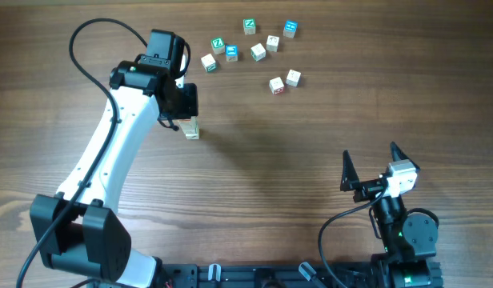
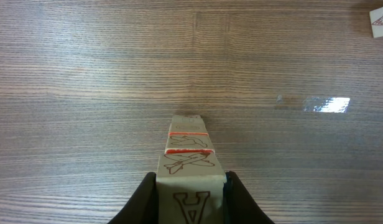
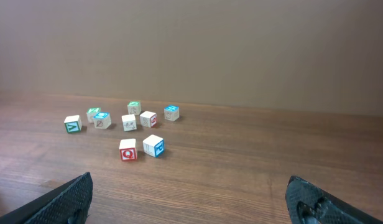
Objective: Form a tower
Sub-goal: 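Lower the A block onto the red-bordered block atop the stack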
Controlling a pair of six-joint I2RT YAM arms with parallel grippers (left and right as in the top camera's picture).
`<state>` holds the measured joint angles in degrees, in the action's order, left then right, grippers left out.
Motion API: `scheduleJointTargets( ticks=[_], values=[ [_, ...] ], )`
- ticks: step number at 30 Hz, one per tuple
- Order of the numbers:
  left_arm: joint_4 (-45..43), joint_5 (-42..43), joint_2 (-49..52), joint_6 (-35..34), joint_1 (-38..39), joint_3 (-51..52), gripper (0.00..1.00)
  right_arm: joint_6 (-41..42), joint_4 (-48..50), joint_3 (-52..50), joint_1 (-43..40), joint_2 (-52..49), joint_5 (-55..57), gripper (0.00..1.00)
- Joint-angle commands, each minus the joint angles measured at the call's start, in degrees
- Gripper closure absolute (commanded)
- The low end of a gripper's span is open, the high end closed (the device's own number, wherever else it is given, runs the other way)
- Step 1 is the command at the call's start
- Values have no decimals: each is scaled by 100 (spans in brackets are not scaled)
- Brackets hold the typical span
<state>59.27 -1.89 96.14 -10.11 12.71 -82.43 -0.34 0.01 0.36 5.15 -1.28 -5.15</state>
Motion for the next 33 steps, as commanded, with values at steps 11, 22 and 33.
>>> scheduleJointTargets(
  ticks=[11,22,33],
  values=[
    [-31,-52,42,243,-2,74,82,-81,33,-7,-20,26,-90,0],
    [13,-55,42,243,-2,81,70,-81,31,-7,-20,26,-90,0],
    [28,-55,42,243,-2,81,66,-81,31,-7,-20,26,-90,0]
  ],
)
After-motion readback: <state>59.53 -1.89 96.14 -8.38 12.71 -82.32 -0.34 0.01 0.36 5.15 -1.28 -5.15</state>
